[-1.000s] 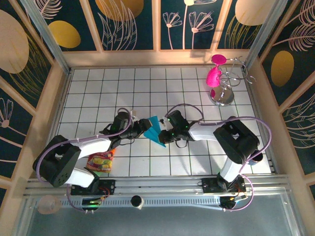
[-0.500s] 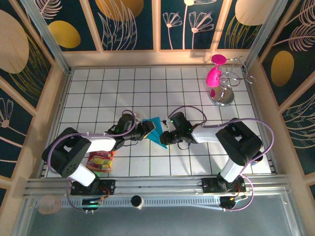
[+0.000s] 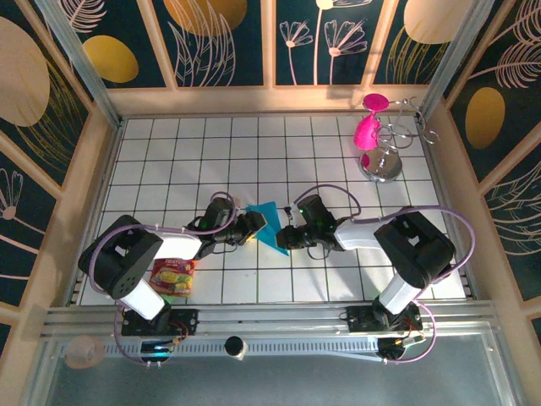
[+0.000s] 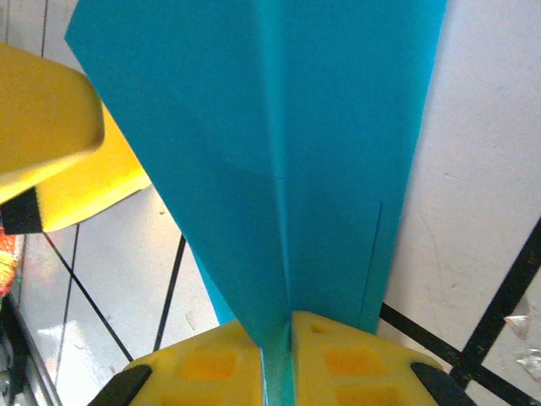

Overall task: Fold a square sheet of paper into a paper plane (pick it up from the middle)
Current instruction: Fourth fold the wing at the center of the table.

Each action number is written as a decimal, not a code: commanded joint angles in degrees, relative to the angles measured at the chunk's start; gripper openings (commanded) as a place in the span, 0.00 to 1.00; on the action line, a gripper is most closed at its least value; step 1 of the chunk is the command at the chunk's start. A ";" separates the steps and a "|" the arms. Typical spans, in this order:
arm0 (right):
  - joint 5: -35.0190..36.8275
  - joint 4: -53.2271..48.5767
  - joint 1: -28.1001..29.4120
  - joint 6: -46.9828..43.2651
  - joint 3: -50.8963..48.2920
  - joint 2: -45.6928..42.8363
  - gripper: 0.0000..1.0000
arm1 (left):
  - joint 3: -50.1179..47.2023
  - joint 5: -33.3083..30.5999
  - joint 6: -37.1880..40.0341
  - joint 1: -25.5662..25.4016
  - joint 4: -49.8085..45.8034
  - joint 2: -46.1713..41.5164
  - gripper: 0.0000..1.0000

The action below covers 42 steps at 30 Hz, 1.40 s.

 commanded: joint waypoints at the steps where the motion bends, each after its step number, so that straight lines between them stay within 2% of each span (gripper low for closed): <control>1: -1.44 4.29 -0.67 2.60 -1.87 -1.74 0.15 | -0.71 -0.41 -0.80 -0.22 -0.33 -0.25 0.56; 6: -2.52 7.09 -0.97 3.69 -3.43 -1.68 0.13 | -0.82 -0.18 -0.20 -0.24 0.56 -0.79 0.56; 11: -3.10 8.52 -1.33 3.90 -4.22 -1.72 0.13 | 1.44 -0.96 2.00 -0.24 -3.40 -0.37 0.50; 17: -2.84 7.82 -1.33 2.90 -4.26 -1.21 0.14 | 3.13 -0.74 2.28 -0.32 -6.13 1.39 0.53; 26: -0.93 4.72 -0.93 1.46 -2.17 -2.25 0.19 | 6.72 -4.07 3.80 -1.26 -18.91 5.08 0.56; 34: 7.52 -0.81 1.75 0.75 1.01 -6.03 0.32 | 8.64 -7.28 4.03 -1.74 -26.16 8.17 0.56; 42: 17.07 -7.89 5.84 0.37 5.55 -3.99 0.32 | 9.23 -7.47 4.19 -1.92 -26.63 8.89 0.57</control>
